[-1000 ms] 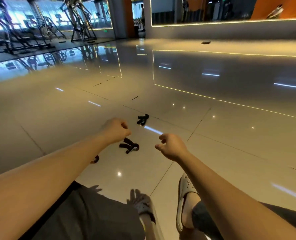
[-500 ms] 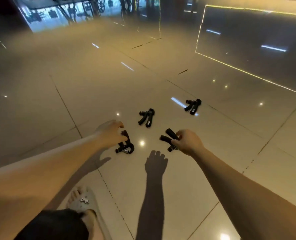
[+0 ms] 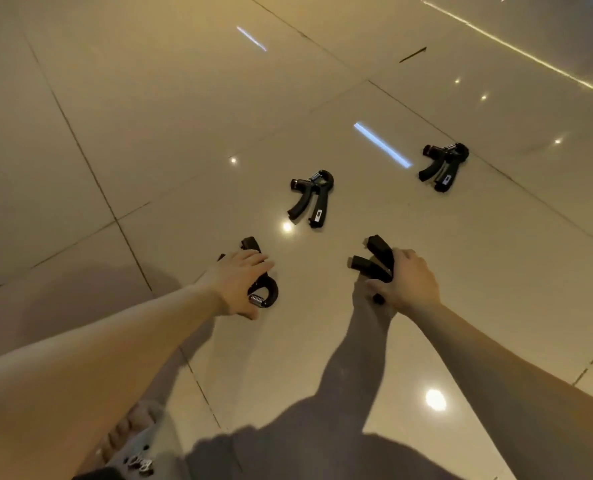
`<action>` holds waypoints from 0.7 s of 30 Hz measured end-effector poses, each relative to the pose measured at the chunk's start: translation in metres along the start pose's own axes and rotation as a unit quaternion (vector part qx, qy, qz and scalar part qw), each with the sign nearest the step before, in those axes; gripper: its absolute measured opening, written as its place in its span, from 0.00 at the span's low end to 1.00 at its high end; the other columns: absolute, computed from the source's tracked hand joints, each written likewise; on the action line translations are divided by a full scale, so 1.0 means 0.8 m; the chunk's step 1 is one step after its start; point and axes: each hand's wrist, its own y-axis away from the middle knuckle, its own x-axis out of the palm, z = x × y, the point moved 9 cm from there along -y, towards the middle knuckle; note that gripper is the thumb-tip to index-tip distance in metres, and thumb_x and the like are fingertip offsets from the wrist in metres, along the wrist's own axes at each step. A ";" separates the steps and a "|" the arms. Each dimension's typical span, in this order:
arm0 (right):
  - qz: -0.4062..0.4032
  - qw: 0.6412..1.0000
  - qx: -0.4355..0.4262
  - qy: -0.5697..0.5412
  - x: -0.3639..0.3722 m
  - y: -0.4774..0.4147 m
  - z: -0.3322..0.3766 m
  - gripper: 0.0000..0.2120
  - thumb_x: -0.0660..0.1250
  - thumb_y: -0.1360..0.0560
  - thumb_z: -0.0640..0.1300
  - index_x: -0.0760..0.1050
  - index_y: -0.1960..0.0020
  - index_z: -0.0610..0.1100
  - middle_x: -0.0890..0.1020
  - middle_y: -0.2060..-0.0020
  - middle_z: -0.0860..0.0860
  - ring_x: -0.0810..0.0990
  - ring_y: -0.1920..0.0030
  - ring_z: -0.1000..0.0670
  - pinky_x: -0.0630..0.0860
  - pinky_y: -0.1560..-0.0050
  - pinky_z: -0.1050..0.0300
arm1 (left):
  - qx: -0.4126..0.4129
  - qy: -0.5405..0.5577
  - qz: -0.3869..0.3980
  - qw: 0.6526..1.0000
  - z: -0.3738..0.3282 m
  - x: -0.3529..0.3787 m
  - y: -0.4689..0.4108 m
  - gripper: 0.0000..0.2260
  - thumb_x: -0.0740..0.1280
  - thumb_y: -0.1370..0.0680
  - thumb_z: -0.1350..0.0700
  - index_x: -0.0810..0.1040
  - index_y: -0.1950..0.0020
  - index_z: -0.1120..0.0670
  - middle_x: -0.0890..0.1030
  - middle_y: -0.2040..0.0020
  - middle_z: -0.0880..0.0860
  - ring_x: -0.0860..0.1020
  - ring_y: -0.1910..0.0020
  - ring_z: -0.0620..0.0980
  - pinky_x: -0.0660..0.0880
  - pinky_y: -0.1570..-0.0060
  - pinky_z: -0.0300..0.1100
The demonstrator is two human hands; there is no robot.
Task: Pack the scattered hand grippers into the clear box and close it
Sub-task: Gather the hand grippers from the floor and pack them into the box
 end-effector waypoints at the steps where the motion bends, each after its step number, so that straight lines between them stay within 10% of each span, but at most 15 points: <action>1: -0.002 1.000 0.005 0.006 0.006 -0.005 0.000 0.33 0.73 0.28 0.61 0.69 0.31 0.44 0.74 0.37 0.45 0.74 0.39 0.41 0.78 0.44 0.44 | 0.015 -0.018 0.002 1.000 -0.001 0.008 -0.007 0.52 0.72 0.34 0.31 0.50 0.18 0.47 0.53 0.18 0.48 0.47 0.19 0.51 0.45 0.23 0.49; 4: -0.031 0.999 0.025 0.027 0.014 -0.015 0.000 0.33 0.73 0.28 0.61 0.69 0.32 0.44 0.73 0.40 0.44 0.73 0.40 0.41 0.76 0.45 0.45 | 0.058 -0.072 -0.028 0.995 -0.003 0.016 -0.017 0.48 0.68 0.34 0.27 0.56 0.20 0.45 0.59 0.20 0.48 0.51 0.20 0.52 0.39 0.24 0.49; 9: -0.060 0.998 0.033 0.003 0.023 -0.010 0.005 0.27 0.73 0.27 0.56 0.71 0.34 0.46 0.74 0.45 0.45 0.74 0.43 0.41 0.75 0.48 0.47 | 0.085 -0.039 -0.084 0.992 -0.006 0.004 -0.013 0.34 0.65 0.31 0.27 0.73 0.30 0.41 0.73 0.42 0.44 0.68 0.39 0.48 0.56 0.27 0.46; 21: -0.054 0.991 -0.016 -0.117 0.019 0.053 0.003 0.23 0.74 0.30 0.60 0.75 0.41 0.51 0.71 0.52 0.51 0.75 0.62 0.48 0.70 0.63 0.56 | -0.080 0.260 -0.123 0.954 -0.017 0.002 0.010 0.30 0.68 0.36 0.25 0.78 0.40 0.38 0.72 0.53 0.39 0.73 0.53 0.42 0.74 0.54 0.43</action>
